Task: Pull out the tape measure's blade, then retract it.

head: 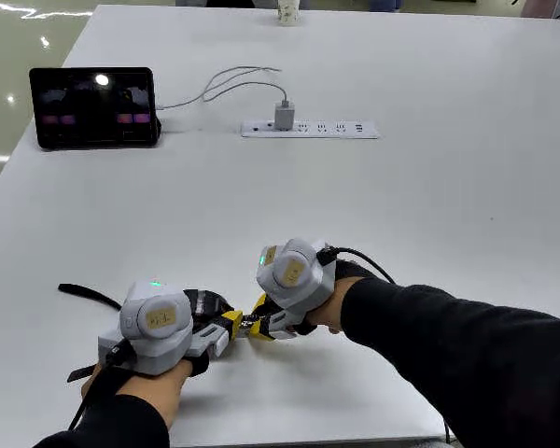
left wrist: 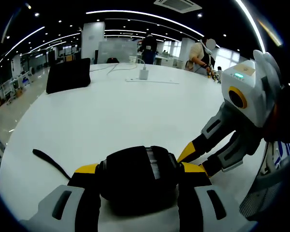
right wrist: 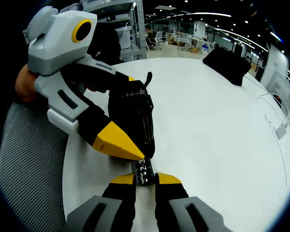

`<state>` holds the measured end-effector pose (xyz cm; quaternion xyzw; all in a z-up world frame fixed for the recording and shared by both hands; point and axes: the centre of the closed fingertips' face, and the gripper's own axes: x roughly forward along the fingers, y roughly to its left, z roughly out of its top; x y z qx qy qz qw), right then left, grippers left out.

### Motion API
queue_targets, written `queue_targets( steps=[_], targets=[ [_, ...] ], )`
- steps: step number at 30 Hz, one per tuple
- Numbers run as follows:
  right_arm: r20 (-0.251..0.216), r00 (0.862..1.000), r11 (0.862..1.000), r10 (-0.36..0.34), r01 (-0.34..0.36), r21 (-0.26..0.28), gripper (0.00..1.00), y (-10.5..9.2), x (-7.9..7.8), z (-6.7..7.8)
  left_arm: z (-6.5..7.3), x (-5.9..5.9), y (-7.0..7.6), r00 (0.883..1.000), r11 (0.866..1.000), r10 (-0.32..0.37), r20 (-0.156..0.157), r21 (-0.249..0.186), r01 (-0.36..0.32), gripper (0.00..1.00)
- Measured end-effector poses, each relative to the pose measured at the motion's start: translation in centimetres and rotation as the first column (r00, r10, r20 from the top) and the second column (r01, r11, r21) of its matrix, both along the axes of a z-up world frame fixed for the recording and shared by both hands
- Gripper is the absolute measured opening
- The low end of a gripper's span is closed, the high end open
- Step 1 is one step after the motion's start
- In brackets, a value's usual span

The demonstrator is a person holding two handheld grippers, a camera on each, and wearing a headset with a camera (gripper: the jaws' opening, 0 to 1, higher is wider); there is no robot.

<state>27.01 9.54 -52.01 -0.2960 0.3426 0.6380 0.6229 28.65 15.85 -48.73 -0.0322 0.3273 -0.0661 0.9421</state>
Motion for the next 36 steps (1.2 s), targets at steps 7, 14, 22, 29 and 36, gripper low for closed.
queue_targets(
  steps=[7, 14, 22, 29, 36],
  targets=[
    [-0.002, 1.0, 1.0, 0.005, -0.005, 0.019, 0.11, 0.6, 0.0, 0.0, 0.0, 0.0, 0.1, 1.0, 1.0, -0.003, -0.002, -0.005, 0.003, 0.6],
    [0.001, 1.0, 0.999, 0.014, -0.014, 0.03, 0.11, 0.9, -0.1, -0.1, 0.1, 0.0, 0.0, 1.0, 1.0, 0.0, 0.002, -0.007, 0.0, 0.6],
    [-0.002, 0.999, 0.998, 0.04, -0.04, 0.04, 0.12, 1.2, -0.3, -0.1, 0.1, 0.0, 0.1, 1.0, 1.0, -0.001, 0.0, -0.012, 0.001, 0.6],
    [-0.006, 0.999, 0.998, 0.049, -0.049, 0.05, 0.12, 1.7, -0.3, -0.1, 0.1, -0.1, 0.1, 1.0, 1.0, -0.002, 0.002, -0.014, 0.002, 0.6],
    [-0.009, 0.998, 0.996, 0.062, -0.061, 0.062, 0.12, 1.8, -0.5, 0.0, 0.1, 0.0, 0.1, 1.0, 1.0, -0.002, 0.01, -0.016, 0.002, 0.6]
  ],
)
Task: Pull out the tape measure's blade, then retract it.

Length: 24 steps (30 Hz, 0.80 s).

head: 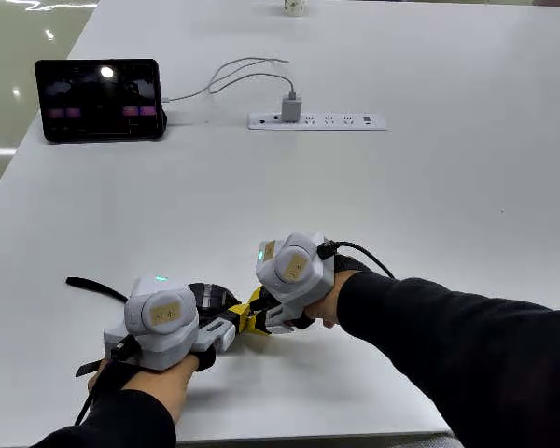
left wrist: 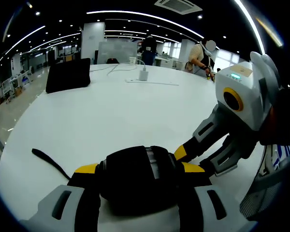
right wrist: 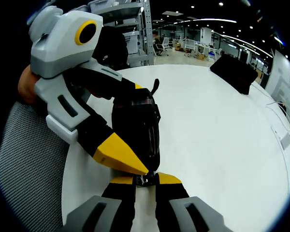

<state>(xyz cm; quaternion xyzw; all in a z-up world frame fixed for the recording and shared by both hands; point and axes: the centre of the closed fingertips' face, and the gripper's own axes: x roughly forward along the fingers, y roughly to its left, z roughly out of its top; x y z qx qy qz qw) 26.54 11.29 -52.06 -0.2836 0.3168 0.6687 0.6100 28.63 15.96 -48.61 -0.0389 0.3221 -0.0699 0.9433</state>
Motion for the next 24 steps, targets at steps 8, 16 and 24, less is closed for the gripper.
queue_targets(
  steps=[8, 16, 24],
  targets=[
    [0.011, 1.0, 1.0, 0.003, -0.003, 0.004, 0.12, 0.03, -0.04, -0.05, 0.05, 0.03, -0.06, 1.0, 1.0, 0.002, 0.015, 0.003, -0.002, 0.61],
    [0.009, 1.0, 1.0, -0.019, 0.019, 0.0, 0.13, 0.03, -0.03, -0.02, -0.25, -0.24, -0.21, 0.999, 0.999, -0.048, 0.009, 0.025, 0.048, 0.62],
    [0.009, 0.995, 0.995, -0.096, 0.096, 0.014, 0.17, -0.43, 0.51, -0.03, -0.46, 0.1, -0.14, 0.998, 0.998, -0.061, 0.011, 0.007, 0.061, 0.63]
  ],
)
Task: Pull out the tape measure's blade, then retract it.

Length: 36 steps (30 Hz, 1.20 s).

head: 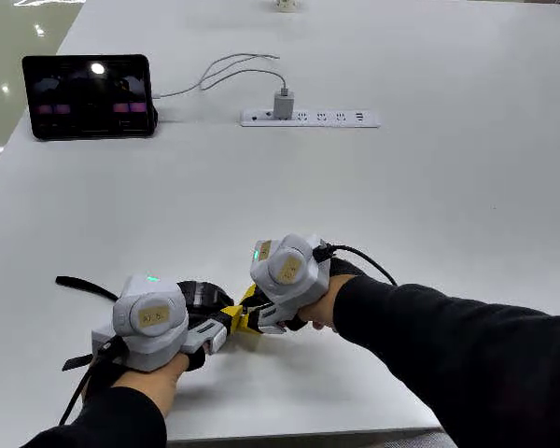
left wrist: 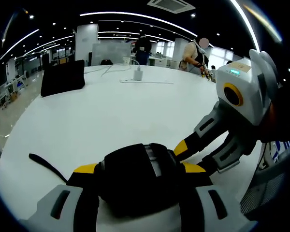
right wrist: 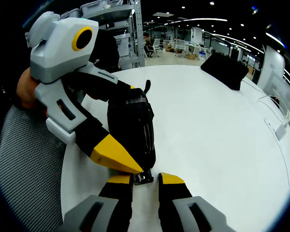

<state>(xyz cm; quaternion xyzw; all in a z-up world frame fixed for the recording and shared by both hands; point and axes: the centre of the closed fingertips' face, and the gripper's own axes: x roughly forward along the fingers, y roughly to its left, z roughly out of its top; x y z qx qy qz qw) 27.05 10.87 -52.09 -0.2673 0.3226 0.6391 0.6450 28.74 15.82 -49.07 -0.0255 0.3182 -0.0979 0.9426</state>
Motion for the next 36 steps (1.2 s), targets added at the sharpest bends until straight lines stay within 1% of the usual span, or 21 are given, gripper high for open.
queue_targets(
  steps=[3, 4, 6, 8, 9, 11, 12, 13, 15, 19, 20, 21, 23, 25, 27, 29, 30, 31, 32, 34, 36],
  targets=[
    [-0.001, 1.0, 1.0, -0.019, 0.019, -0.002, 0.19, -0.5, 0.2, 0.1, 0.0, 0.0, 0.0, 1.0, 1.0, 0.001, 0.002, -0.017, -0.001, 0.63],
    [0.001, 1.0, 1.0, -0.028, 0.028, -0.005, 0.21, -0.7, 0.3, 0.2, 0.1, 0.0, 0.0, 1.0, 0.999, 0.007, 0.007, -0.045, -0.006, 0.63],
    [-0.001, 0.999, 0.999, -0.041, 0.041, -0.004, 0.23, -1.0, 0.4, 0.3, 0.0, 0.1, 0.1, 1.0, 0.999, 0.006, 0.008, -0.04, -0.006, 0.65],
    [0.001, 0.998, 0.998, -0.063, 0.063, -0.005, 0.24, -1.5, 0.7, 0.6, 0.2, 0.2, 0.3, 1.0, 0.999, 0.013, 0.016, -0.047, -0.012, 0.67],
    [0.001, 0.997, 0.997, -0.078, 0.078, -0.002, 0.25, -1.7, 0.9, 0.7, 0.4, 0.2, 0.5, 1.0, 0.999, 0.017, 0.021, -0.05, -0.016, 0.68],
    [0.023, 0.996, 0.996, -0.084, 0.084, 0.002, 0.24, -2.4, 1.2, 1.1, 0.8, 0.5, 0.7, 0.999, 0.998, 0.024, 0.041, -0.053, -0.022, 0.72],
    [0.034, 0.996, 0.997, -0.083, 0.083, 0.007, 0.23, -2.7, 1.4, 1.4, 0.8, 0.5, 0.7, 0.999, 0.998, 0.025, 0.037, -0.052, -0.023, 0.74],
    [0.035, 0.995, 0.996, -0.091, 0.091, 0.012, 0.24, -3.0, 1.6, 1.5, 0.8, 0.6, 0.8, 0.999, 0.998, 0.025, 0.035, -0.051, -0.023, 0.75],
    [0.036, 0.992, 0.993, -0.117, 0.117, 0.019, 0.25, -3.8, 1.9, 2.0, 1.0, 0.8, 1.1, 0.999, 0.998, 0.026, 0.045, -0.056, -0.023, 0.77],
    [0.033, 0.989, 0.99, -0.141, 0.141, 0.03, 0.25, -5.3, 2.1, 2.8, 1.4, 0.9, 1.6, 0.998, 0.997, 0.035, 0.044, -0.073, -0.031, 0.83],
    [0.033, 0.987, 0.987, -0.155, 0.154, 0.037, 0.26, -5.7, 2.2, 3.0, 1.4, 0.9, 1.8, 0.998, 0.997, 0.038, 0.043, -0.075, -0.035, 0.86],
    [0.029, 0.986, 0.986, -0.163, 0.162, 0.042, 0.27, -6.0, 2.2, 3.1, 1.3, 0.9, 1.9, 0.998, 0.996, 0.044, 0.042, -0.078, -0.04, 0.92],
    [0.022, 0.983, 0.983, -0.181, 0.179, 0.045, 0.28, -6.8, 2.2, 3.3, 1.4, 0.8, 2.4, 0.998, 0.996, 0.054, 0.045, -0.074, -0.051, 0.99],
    [0.018, 0.979, 0.978, -0.204, 0.203, 0.052, 0.3, -7.5, 2.3, 3.4, 1.6, 0.8, 2.6, 0.998, 0.996, 0.047, 0.052, -0.081, -0.043, 0.99],
    [0.013, 0.974, 0.973, -0.225, 0.224, 0.056, 0.31, -8.3, 2.3, 3.5, 1.6, 0.6, 3.0, 0.998, 0.996, 0.04, 0.04, -0.084, -0.036, 0.99],
    [0.009, 0.97, 0.968, -0.245, 0.244, 0.062, 0.33, -8.9, 2.3, 3.7, 1.6, 0.3, 3.4, 0.999, 0.997, 0.035, 0.026, -0.069, -0.033, 0.99],
    [0.007, 0.967, 0.965, -0.255, 0.254, 0.069, 0.34, -9.2, 2.3, 3.9, 1.3, -0.3, 3.5, 1.0, 0.997, 0.02, -0.014, -0.074, -0.021, 0.98],
    [0.009, 0.965, 0.963, -0.262, 0.26, 0.07, 0.36, -9.5, 2.4, 4.0, 1.1, -0.7, 3.0, 0.999, 0.993, 0.001, -0.049, -0.116, -0.007, 0.97],
    [0.015, 0.963, 0.961, -0.269, 0.267, 0.071, 0.36, -10.0, 2.4, 4.0, 1.1, -0.4, 3.7, 1.0, 0.994, -0.004, -0.03, -0.111, 0.0, 0.97],
    [0.019, 0.96, 0.958, -0.28, 0.278, 0.075, 0.38, -10.5, 2.4, 4.2, 1.5, -0.5, 4.0, 1.0, 0.994, -0.015, -0.003, -0.107, 0.015, 0.99],
    [0.016, 0.954, 0.952, -0.298, 0.296, 0.077, 0.4, -11.3, 2.4, 4.3, 1.7, -0.8, 4.6, 1.0, 0.995, -0.025, -0.014, -0.094, 0.024, 0.99]
  ],
)
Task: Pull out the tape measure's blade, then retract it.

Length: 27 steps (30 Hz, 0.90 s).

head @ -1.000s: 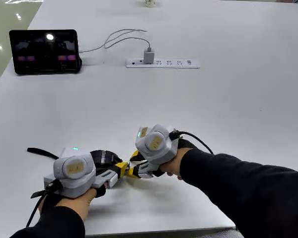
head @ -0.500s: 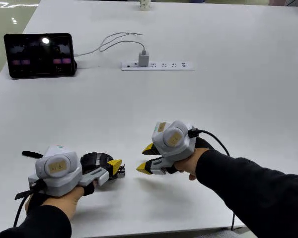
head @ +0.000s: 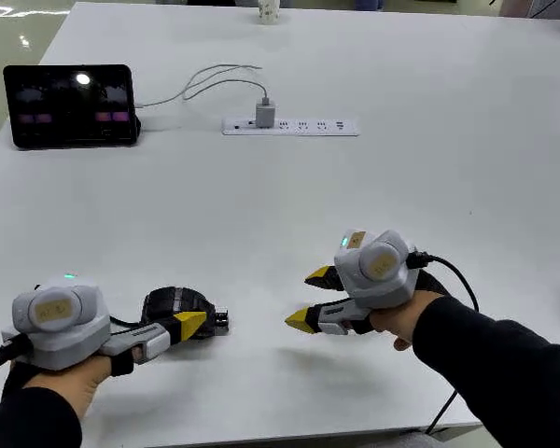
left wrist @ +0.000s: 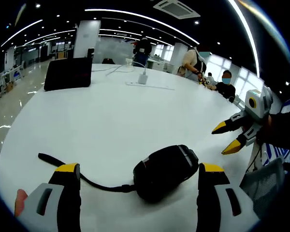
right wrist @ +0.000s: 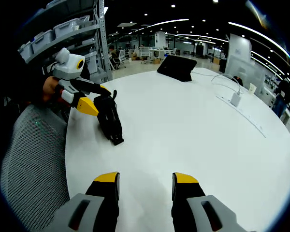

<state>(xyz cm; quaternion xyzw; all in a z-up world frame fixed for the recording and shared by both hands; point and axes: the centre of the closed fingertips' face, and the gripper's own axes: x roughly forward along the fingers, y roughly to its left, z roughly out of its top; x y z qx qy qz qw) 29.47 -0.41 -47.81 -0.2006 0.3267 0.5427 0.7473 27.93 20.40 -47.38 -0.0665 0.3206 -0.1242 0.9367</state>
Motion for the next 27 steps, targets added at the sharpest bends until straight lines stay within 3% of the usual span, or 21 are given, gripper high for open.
queue_targets(
  steps=[1, 4, 8, 14, 19, 27],
  targets=[
    [-0.002, 1.0, 1.0, -0.012, 0.012, 0.002, 0.41, -0.4, 0.0, 0.1, 0.2, -0.1, 0.2, 1.0, 1.0, -0.017, 0.009, 0.002, 0.017, 0.99],
    [0.0, 0.999, 0.999, -0.033, 0.033, 0.007, 0.45, -1.4, 0.0, 0.3, 0.3, -0.4, 0.6, 0.999, 0.999, -0.047, -0.011, 0.007, 0.047, 0.99],
    [0.001, 0.998, 0.998, -0.069, 0.069, 0.014, 0.49, -2.8, -0.1, 0.5, 0.7, -0.9, 0.9, 0.995, 0.994, -0.103, -0.01, 0.028, 0.104, 0.99],
    [0.003, 0.992, 0.991, -0.127, 0.127, 0.031, 0.53, -5.2, -0.3, 0.6, 1.3, -1.9, 1.5, 0.973, 0.969, -0.23, -0.018, 0.092, 0.231, 0.99],
    [0.021, 0.989, 0.989, -0.149, 0.149, 0.019, 0.57, -7.0, -0.5, 0.5, 1.9, -2.5, 2.4, 0.968, 0.965, -0.249, -0.035, 0.075, 0.251, 0.99],
    [-0.002, 0.986, 0.985, -0.169, 0.169, 0.027, 0.65, -9.3, -1.2, 1.1, 2.7, -3.4, 3.6, 0.959, 0.957, -0.281, -0.028, 0.067, 0.283, 0.99]
  ],
)
